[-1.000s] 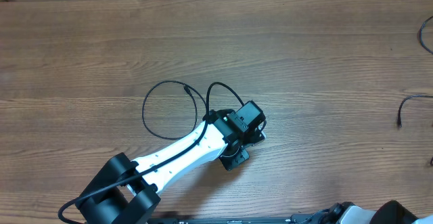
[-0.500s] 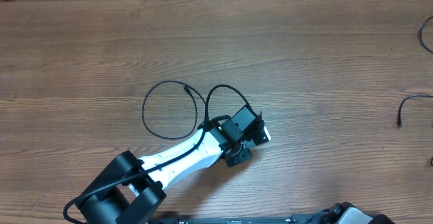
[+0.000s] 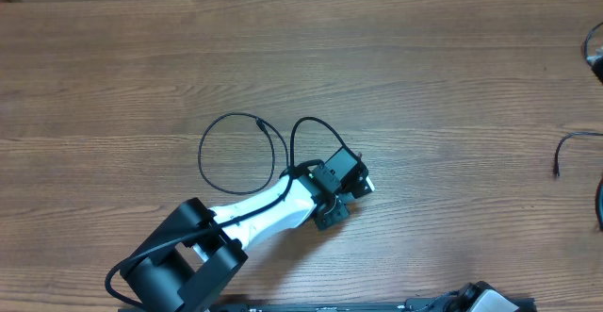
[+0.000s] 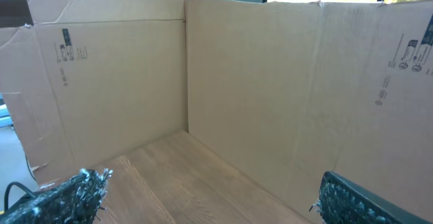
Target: Untangle cables
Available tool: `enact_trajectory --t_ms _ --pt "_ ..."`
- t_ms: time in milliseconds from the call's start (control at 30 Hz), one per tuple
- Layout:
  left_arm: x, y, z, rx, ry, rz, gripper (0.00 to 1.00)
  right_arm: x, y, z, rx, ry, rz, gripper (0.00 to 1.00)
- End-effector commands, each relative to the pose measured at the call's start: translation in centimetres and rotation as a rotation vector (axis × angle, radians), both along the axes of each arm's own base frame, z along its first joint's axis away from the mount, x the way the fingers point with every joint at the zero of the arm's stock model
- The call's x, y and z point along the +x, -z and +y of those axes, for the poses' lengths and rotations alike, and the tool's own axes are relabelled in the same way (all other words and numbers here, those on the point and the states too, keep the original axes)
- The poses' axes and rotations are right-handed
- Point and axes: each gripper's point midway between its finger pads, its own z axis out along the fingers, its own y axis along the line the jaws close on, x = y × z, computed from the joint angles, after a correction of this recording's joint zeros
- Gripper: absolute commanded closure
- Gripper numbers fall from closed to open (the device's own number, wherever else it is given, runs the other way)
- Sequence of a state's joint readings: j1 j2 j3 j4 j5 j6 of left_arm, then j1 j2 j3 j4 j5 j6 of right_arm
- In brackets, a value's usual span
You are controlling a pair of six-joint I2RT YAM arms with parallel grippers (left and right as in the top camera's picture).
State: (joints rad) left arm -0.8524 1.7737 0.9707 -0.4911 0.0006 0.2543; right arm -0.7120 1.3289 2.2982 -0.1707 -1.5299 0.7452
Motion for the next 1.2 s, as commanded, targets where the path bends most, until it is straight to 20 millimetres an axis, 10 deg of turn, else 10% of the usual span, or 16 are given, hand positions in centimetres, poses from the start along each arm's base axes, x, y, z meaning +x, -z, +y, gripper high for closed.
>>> enact_trajectory --t_ms 0,200,400,567,833,1167 --pt "4.4 -5.2 -1.0 -0.038 -0.114 -0.118 0.96 1.2 1.0 -1.0 0.001 -0.031 0.045 0.00" --pt "10.3 -22.3 -2.5 -0.229 -0.179 -0.308 0.96 6.0 3.4 -5.1 0.143 -0.035 0.206 0.00" --pt "12.9 -42.4 0.4 -0.533 -0.237 -0.568 0.95 8.2 5.1 -6.6 0.130 -0.050 0.189 0.00" --pt "11.5 -51.4 3.1 -0.680 -0.272 -0.734 0.96 9.5 7.1 -7.5 0.168 -0.056 0.228 0.00" --pt "11.4 -56.0 4.2 -0.874 -0.437 -0.770 0.96 14.3 17.2 -5.6 0.071 0.093 0.419 0.00" --pt "14.3 -52.6 7.2 -0.873 -0.599 -0.612 0.96 19.9 27.1 7.3 -0.321 0.003 0.579 0.00"
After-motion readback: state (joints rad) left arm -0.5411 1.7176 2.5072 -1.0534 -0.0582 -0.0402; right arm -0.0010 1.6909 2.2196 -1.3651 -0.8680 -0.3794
